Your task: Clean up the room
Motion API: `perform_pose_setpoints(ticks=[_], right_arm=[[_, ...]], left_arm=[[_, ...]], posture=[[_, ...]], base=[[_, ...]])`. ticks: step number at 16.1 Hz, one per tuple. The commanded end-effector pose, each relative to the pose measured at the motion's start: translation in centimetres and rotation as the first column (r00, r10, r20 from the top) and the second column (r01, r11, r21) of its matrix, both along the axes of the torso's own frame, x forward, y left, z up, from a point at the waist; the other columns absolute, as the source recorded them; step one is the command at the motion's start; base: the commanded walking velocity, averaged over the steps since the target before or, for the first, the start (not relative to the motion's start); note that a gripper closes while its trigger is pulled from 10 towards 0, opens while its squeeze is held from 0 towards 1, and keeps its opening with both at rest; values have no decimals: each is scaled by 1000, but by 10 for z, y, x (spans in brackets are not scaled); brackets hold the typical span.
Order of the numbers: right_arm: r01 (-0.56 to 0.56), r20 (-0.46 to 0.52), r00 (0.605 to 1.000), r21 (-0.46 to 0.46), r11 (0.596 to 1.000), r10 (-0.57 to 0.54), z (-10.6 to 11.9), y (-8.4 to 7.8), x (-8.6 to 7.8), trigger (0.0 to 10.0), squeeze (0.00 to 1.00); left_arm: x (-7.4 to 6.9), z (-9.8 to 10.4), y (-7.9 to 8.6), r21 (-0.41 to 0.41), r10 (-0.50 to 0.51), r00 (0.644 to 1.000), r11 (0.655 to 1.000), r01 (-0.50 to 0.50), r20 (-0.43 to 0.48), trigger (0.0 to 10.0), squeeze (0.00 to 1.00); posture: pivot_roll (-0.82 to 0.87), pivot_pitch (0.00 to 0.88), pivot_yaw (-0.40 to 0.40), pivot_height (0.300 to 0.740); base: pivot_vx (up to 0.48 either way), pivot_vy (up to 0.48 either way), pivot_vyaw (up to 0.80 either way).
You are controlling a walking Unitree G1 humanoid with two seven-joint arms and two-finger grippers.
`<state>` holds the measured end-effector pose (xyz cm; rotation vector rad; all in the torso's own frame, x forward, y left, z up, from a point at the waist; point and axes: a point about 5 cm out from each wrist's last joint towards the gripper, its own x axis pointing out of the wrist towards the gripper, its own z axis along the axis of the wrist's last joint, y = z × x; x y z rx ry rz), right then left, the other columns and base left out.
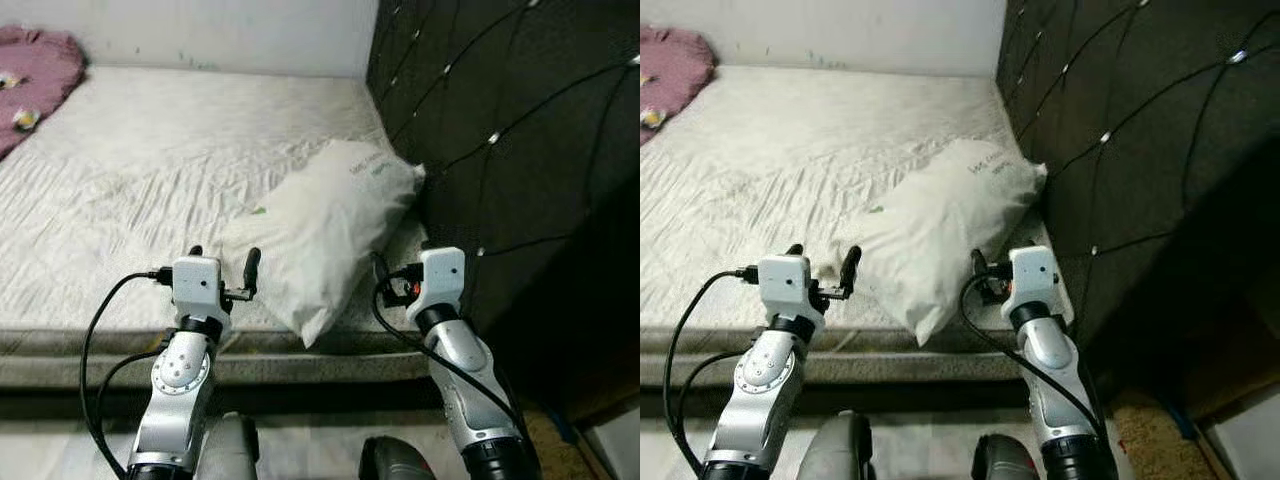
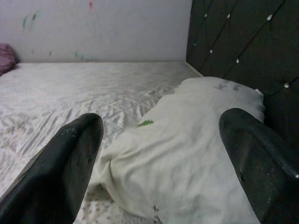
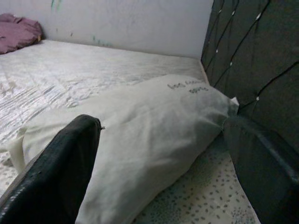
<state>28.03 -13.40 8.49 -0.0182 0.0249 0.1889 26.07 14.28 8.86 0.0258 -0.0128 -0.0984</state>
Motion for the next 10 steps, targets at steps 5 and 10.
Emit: perform_pose_setpoints(ticks=[5, 10], right_arm=[[-15, 22, 1000, 1, 1000, 15, 6, 1, 2, 10000, 0], [-67, 46, 997, -23, 997, 68, 9, 6, 1, 10000, 0]], left_arm=[[2, 3, -3, -2, -17, 1000, 1000, 17, 7, 10000, 0], [2, 2, -3, 0, -19, 1000, 1000, 19, -1, 10000, 0]], posture=[[-13, 0, -40, 671], [-16, 0, -40, 671]], base=[[406, 0, 0], [398, 0, 630]])
